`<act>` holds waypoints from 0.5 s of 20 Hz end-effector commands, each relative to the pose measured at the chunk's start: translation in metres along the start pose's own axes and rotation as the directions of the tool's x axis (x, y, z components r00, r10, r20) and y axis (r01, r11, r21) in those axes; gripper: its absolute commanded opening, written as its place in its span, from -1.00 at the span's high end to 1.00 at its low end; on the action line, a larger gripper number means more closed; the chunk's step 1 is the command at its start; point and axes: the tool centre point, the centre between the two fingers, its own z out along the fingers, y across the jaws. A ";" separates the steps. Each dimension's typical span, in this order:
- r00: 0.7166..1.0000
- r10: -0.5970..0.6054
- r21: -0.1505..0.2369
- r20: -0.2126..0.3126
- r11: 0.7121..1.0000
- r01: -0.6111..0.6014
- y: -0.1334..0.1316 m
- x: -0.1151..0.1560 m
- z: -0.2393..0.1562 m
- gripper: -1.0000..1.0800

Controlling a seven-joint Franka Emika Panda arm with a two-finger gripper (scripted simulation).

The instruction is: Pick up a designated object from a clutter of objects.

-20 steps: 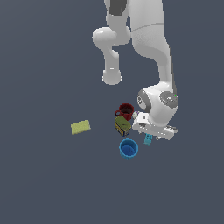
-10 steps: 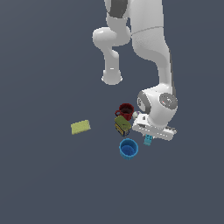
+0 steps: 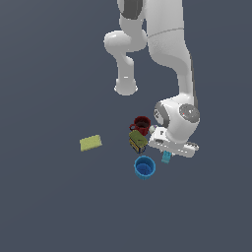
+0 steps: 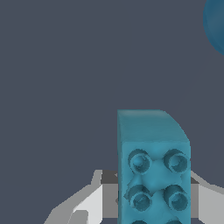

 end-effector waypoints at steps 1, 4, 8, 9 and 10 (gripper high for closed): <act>1.000 0.000 0.001 -0.001 1.000 0.000 0.002 0.002 -0.007 1.00; 1.000 0.000 0.001 -0.001 1.000 0.000 0.006 0.005 -0.019 1.00; 1.000 0.000 0.001 -0.002 1.000 0.000 0.015 0.011 -0.044 1.00; 1.000 0.000 0.001 -0.002 1.000 0.000 0.018 0.012 -0.052 1.00; 1.000 0.000 0.001 -0.002 1.000 0.000 0.021 0.014 -0.060 1.00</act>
